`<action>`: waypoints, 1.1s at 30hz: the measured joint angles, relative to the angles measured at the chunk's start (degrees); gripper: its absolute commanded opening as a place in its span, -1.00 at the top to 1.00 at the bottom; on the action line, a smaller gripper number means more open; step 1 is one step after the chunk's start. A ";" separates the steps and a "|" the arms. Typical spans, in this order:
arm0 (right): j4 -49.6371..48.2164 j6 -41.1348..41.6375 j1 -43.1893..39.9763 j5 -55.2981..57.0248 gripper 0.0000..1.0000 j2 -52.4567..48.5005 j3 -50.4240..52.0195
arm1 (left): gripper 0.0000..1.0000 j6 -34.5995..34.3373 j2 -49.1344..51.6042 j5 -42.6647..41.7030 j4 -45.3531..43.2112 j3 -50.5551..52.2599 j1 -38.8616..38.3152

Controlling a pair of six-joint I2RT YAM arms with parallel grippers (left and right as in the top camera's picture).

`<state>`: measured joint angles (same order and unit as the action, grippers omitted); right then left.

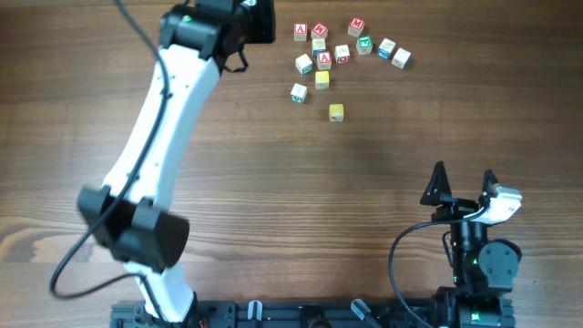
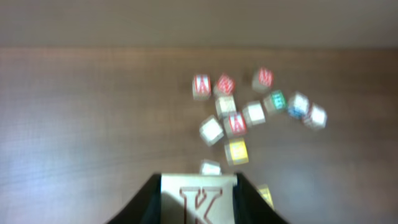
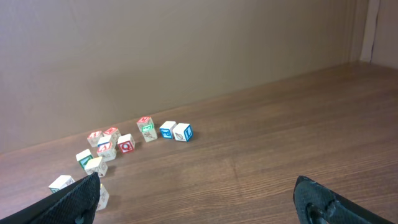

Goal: Form a horizontal line
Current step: 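Carry the K block with the left gripper toward the yellow block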

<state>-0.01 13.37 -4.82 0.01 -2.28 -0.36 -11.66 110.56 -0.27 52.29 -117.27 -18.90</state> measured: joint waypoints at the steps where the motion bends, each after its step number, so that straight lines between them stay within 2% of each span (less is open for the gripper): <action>1: 0.00 0.00 0.00 0.00 -0.99 0.00 0.00 | 0.80 -1.33 -1.05 -0.02 2.40 -0.09 -0.42; 3: 0.00 0.00 0.00 0.00 -0.99 0.00 0.00 | 0.81 -4.92 -1.22 0.00 7.41 0.57 -1.70; 6: 0.00 0.00 0.00 0.00 -1.00 0.00 0.00 | 0.80 -9.46 -0.48 0.00 6.25 6.73 -3.85; 9: 0.00 0.00 0.00 0.00 -1.00 0.00 0.00 | 0.72 -12.55 0.13 0.02 -0.11 16.48 -6.88; 11: 0.00 0.00 0.00 0.00 -1.00 0.00 0.00 | 0.67 -14.64 0.61 0.00 -7.32 24.39 -9.16; 13: 0.00 0.00 0.00 0.00 -0.99 0.00 0.00 | 0.67 -15.78 1.03 -0.04 -12.11 29.38 -10.62; 14: 0.02 0.00 0.00 0.00 -1.00 0.00 0.00 | 0.67 -16.90 1.05 0.00 -17.75 33.53 -11.56; 20: 0.00 0.00 0.00 0.00 -1.00 0.00 0.00 | 0.68 -22.58 1.16 0.00 -32.20 48.30 -14.14; 27: 0.00 0.00 0.00 0.00 -1.00 0.00 0.00 | 0.68 -24.15 0.98 1.11 -41.57 52.72 -14.16; 33: 0.00 0.00 0.00 0.00 -1.00 0.00 0.00 | 0.67 -24.26 0.98 8.74 -43.67 53.18 -14.21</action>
<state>-0.01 13.37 -4.82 0.01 -2.28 -0.36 -35.92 111.55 8.47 8.62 -64.10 -33.10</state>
